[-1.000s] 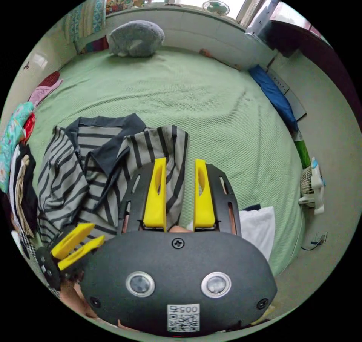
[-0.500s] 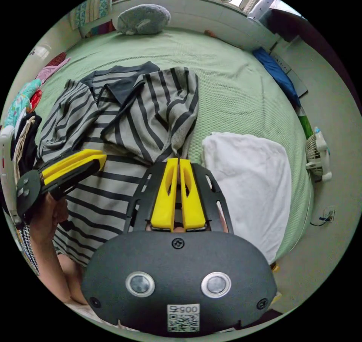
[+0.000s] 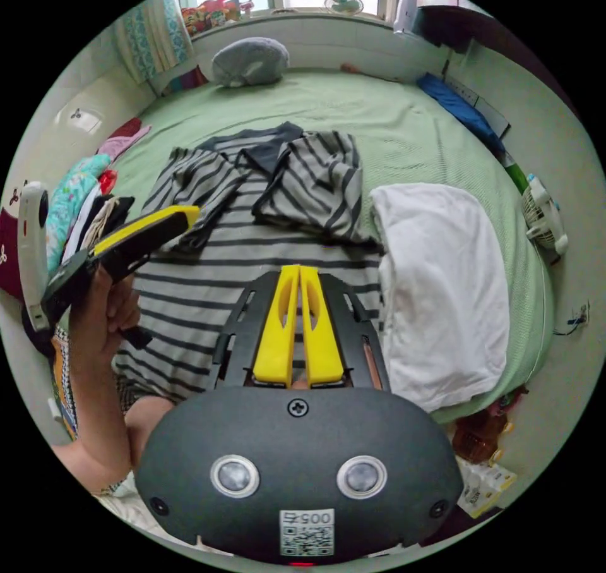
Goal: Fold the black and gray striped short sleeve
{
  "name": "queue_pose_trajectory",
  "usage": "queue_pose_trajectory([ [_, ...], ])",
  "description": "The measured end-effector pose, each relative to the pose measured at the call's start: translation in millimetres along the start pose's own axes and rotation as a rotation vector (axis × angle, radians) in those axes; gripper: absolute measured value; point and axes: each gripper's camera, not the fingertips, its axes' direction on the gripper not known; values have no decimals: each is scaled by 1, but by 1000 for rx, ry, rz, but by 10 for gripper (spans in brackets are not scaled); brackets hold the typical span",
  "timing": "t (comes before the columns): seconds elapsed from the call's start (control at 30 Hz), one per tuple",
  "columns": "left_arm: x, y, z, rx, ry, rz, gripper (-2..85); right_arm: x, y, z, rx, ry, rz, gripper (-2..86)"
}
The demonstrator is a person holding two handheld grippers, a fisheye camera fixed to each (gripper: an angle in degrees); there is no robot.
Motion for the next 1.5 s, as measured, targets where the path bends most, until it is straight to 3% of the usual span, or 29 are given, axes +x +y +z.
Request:
queue_pose_trajectory([
  [0.33,-45,127,-49,-159,-224,-79,-3,-36,100,8,-93,40,11,-13],
  [0.67,-68,145,-33,-222,-266,-56,-6,-48,123,30,-122,139,-5,-13],
  [0.97,-84,135,-40,-264,-262,-48,-4,-37,124,29,-130,105,0,-14],
  [1.2,-89,132,-68,-202,-267,17,-4,-32,133,13,-67,100,-66,-12],
  [1.3,-98,116,-115,6,-197,61,-2,-11,125,-25,57,60,-40,-11],
  [1.5,-161,2,-151,99,-222,16,2,41,23,-99,308,4,-87,8],
])
